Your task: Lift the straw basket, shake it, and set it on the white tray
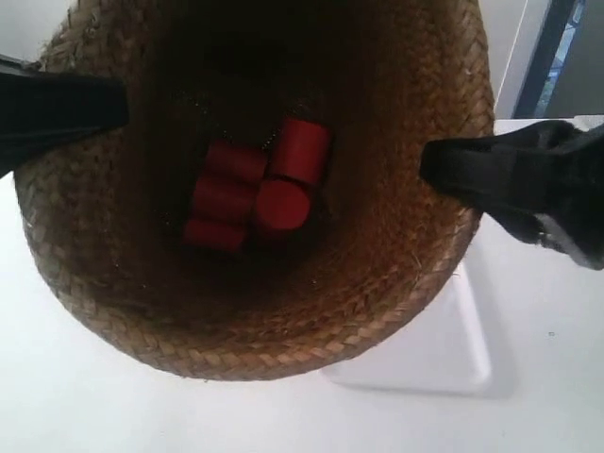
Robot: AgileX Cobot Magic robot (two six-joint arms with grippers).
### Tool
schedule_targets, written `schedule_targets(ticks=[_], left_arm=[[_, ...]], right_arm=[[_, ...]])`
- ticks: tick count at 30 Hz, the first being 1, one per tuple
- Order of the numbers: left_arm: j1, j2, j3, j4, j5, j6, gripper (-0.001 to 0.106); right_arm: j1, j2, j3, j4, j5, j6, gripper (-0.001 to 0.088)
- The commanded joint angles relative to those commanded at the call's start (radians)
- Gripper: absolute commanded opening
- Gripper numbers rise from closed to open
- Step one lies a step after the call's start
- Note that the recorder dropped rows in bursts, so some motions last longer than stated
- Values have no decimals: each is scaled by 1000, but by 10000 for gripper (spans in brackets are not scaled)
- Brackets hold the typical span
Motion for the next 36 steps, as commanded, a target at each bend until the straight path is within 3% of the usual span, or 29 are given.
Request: schedule_targets(ticks=[3, 5, 6, 7, 9, 10, 12, 13, 14, 16, 17, 18, 19, 20, 21, 23, 24, 26, 27, 28, 29, 31, 33, 34, 36], left_arm=[[0, 38, 22, -49, -102, 112, 0], [0, 100, 28, -98, -169, 102, 0], [0, 100, 17, -95, -149, 69, 0], [0, 69, -5, -79, -68, 43, 0], [0, -2, -22, -128, 23, 44, 0], [0, -14, -12, -131, 9, 77, 0], [0, 44, 87, -147, -236, 174, 0], [0, 71, 96, -147, -277, 140, 0], [0, 53, 65, -147, -215, 90, 0], [0, -26, -26, -145, -37, 87, 0], [0, -50, -42, -119, -21, 129, 0], [0, -47, -11, -109, -68, 196, 0], [0, -3, 46, -141, -183, 204, 0], [0, 46, 88, -165, -270, 192, 0], [0, 59, 88, -165, -265, 165, 0], [0, -15, -12, -158, -21, 114, 0], [0, -32, -24, -134, -14, 114, 0], [0, -12, 28, -93, -149, 123, 0], [0, 45, 63, -148, -249, 118, 0], [0, 50, 56, -163, -221, 102, 0], [0, 26, 9, -149, -95, 110, 0], [0, -19, -52, -123, 3, 110, 0], [0, -40, -68, -120, -4, 138, 0], [0, -38, -56, -110, -24, 181, 0], [0, 18, -2, -130, -103, 200, 0]], right_arm=[[0, 23, 49, -31, -170, -99, 0], [0, 107, 66, -29, -318, -95, 0], [0, 109, 39, -28, -274, -95, 0], [4, 74, -39, -25, -75, -95, 0], [16, 1, -111, 12, 146, -95, 0], [18, -13, -100, 12, 139, -95, 0], [13, 79, 55, -132, -187, -92, 0], [10, 136, 88, -123, -284, -81, 0], [14, 144, 48, -79, -240, -21, 0], [38, 83, -72, -67, -18, 10, 0], [43, 66, -81, -77, -22, 8, 0], [43, 91, -35, -91, -140, 8, 0], [43, 156, 42, -93, -337, 8, 0], [40, 228, 74, -97, -438, -12, 0], [36, 252, 73, -90, -451, -6, 0], [65, 137, -59, -83, -138, 97, 0], [74, 108, -74, -108, -100, 57, 0], [70, 122, -4, -185, -217, 34, 0], [54, 212, 45, -185, -307, 34, 0], [52, 235, 41, -174, -283, 46, 0], [70, 202, -18, -146, -151, 100, 0], [100, 133, -71, -143, -70, 106, 0], [117, 81, -78, -143, -117, 106, 0], [119, 73, -52, -148, -202, 104, 0], [114, 132, 7, -159, -323, 76, 0]])
